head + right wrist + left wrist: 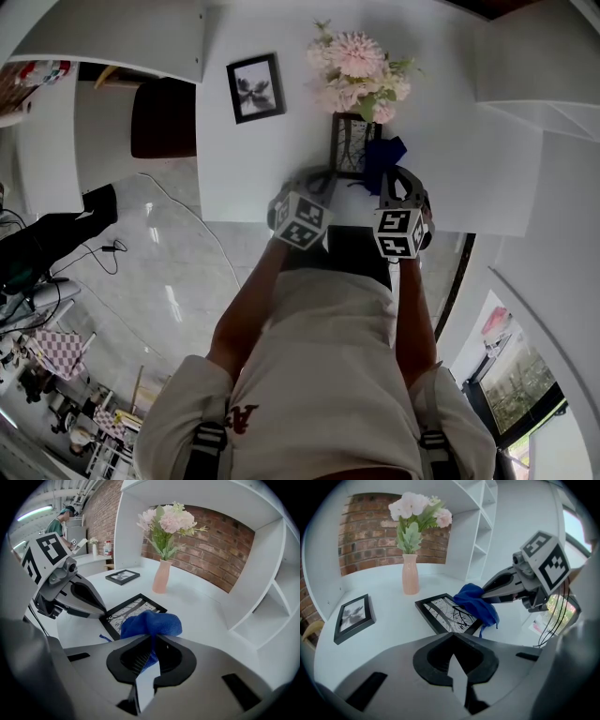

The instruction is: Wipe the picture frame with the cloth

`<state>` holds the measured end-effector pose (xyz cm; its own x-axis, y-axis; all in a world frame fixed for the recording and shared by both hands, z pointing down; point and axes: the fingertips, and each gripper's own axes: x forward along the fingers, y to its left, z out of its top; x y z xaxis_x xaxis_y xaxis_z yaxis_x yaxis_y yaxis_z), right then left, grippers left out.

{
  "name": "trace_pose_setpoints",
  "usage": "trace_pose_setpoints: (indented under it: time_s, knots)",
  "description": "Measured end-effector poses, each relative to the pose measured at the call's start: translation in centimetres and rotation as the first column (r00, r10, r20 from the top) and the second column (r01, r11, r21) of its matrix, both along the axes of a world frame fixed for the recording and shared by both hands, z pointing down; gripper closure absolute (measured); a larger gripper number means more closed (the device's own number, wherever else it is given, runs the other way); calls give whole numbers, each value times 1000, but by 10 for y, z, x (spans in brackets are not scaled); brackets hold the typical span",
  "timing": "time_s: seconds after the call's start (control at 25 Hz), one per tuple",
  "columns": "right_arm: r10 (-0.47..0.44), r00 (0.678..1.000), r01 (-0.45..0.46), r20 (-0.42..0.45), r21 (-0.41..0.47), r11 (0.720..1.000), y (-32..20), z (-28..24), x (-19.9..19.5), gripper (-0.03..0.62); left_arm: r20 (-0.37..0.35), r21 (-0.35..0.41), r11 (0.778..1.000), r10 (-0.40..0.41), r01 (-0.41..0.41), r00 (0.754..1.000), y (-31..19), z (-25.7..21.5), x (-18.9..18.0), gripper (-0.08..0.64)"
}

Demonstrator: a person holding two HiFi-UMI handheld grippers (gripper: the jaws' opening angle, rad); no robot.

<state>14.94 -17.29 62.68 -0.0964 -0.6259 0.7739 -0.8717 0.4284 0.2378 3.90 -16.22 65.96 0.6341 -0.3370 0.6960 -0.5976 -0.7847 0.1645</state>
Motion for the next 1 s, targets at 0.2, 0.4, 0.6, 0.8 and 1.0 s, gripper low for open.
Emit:
trace_pose_setpoints:
  time_s: [0.2, 0.4, 0.6, 0.8, 1.0]
  knots:
    - [39, 999, -39, -15, 11, 999, 1, -6, 12, 569, 6, -6, 1000, 4, -4, 1000, 1, 1, 0, 563]
    - [64, 998, -63, -9, 63, 996, -5, -29, 18, 569, 0, 1, 1000, 8, -8, 1000, -1, -1, 0, 563]
    - [50, 998, -52, 23, 132, 990, -19, -58, 10, 569, -6, -4, 1000, 10, -10, 1000, 0, 0, 0, 565]
    - [-2, 998, -9, 61, 173, 985, -35, -75, -16, 569, -7, -8, 1000, 11, -11, 1000, 0, -1, 0, 563]
    - [-71, 993, 54, 98, 175, 983, -49, -71, -51, 569, -12, -7, 1000, 8, -8, 1000, 0, -3, 1, 563]
